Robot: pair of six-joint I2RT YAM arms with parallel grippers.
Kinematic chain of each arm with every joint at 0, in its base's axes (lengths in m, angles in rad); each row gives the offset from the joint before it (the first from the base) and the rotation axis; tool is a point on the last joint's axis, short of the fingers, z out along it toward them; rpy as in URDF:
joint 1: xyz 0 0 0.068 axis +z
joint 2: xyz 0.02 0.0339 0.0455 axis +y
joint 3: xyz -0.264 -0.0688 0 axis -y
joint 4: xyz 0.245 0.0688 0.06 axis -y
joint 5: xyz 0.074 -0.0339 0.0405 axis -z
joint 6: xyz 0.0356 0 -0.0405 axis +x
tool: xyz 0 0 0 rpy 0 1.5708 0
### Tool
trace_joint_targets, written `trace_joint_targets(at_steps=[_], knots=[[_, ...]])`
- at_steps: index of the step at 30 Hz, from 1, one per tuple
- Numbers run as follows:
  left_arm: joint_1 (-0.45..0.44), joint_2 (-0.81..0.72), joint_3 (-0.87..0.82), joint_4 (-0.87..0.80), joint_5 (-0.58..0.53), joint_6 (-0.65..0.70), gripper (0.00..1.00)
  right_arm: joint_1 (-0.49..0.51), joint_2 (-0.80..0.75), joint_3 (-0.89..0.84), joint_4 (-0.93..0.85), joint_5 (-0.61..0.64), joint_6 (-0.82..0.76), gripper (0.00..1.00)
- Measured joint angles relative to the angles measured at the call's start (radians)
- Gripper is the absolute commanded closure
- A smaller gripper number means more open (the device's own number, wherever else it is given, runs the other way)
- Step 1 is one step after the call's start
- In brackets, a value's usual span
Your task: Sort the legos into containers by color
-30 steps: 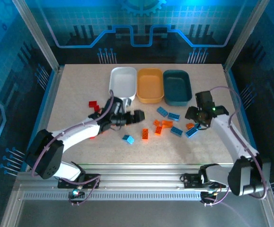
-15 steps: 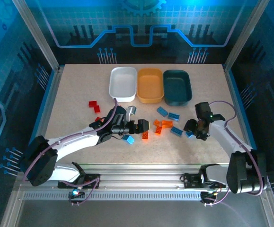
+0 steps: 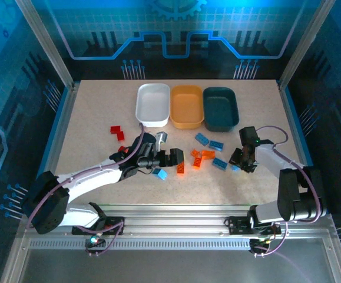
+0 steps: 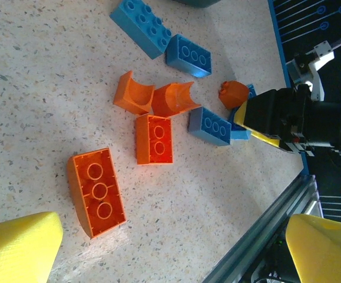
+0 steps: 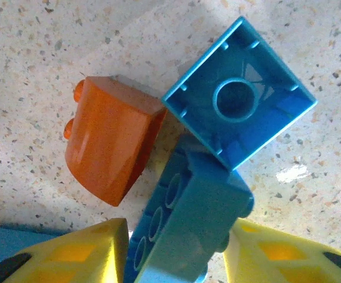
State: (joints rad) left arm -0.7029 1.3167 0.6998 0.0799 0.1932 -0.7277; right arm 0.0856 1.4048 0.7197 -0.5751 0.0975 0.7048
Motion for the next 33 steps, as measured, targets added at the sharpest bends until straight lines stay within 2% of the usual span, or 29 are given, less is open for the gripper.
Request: trace_joint_targets(at_steps=[6, 9, 13, 17, 22, 27, 33], knots=[[0.003, 0.000, -0.016, 0.000, -0.007, 0.001, 0.01, 0.000, -0.015, -0.012, 0.001, 0.004, 0.002, 0.75], [0.006, -0.001, -0.030, 0.000, -0.007, 0.001, 0.01, 0.000, -0.032, -0.020, -0.002, 0.006, 0.002, 0.79], [0.012, -0.012, -0.045, -0.007, -0.006, 0.001, 0.01, 0.021, -0.074, -0.021, -0.024, 0.014, 0.003, 0.80], [0.022, -0.053, -0.052, -0.026, -0.011, 0.004, 0.01, 0.086, -0.194, -0.011, -0.090, 0.042, 0.003, 0.80], [0.091, -0.131, -0.052, -0.051, -0.025, 0.003, 0.01, 0.158, -0.269, 0.141, -0.179, 0.088, -0.006, 0.79], [0.186, -0.160, -0.042, -0.136, -0.058, 0.000, 0.01, 0.181, -0.114, 0.381, -0.161, 0.132, -0.069, 0.79], [0.272, -0.159, -0.011, -0.252, -0.085, 0.000, 0.01, 0.180, 0.338, 0.769, -0.110, 0.169, -0.198, 0.79]])
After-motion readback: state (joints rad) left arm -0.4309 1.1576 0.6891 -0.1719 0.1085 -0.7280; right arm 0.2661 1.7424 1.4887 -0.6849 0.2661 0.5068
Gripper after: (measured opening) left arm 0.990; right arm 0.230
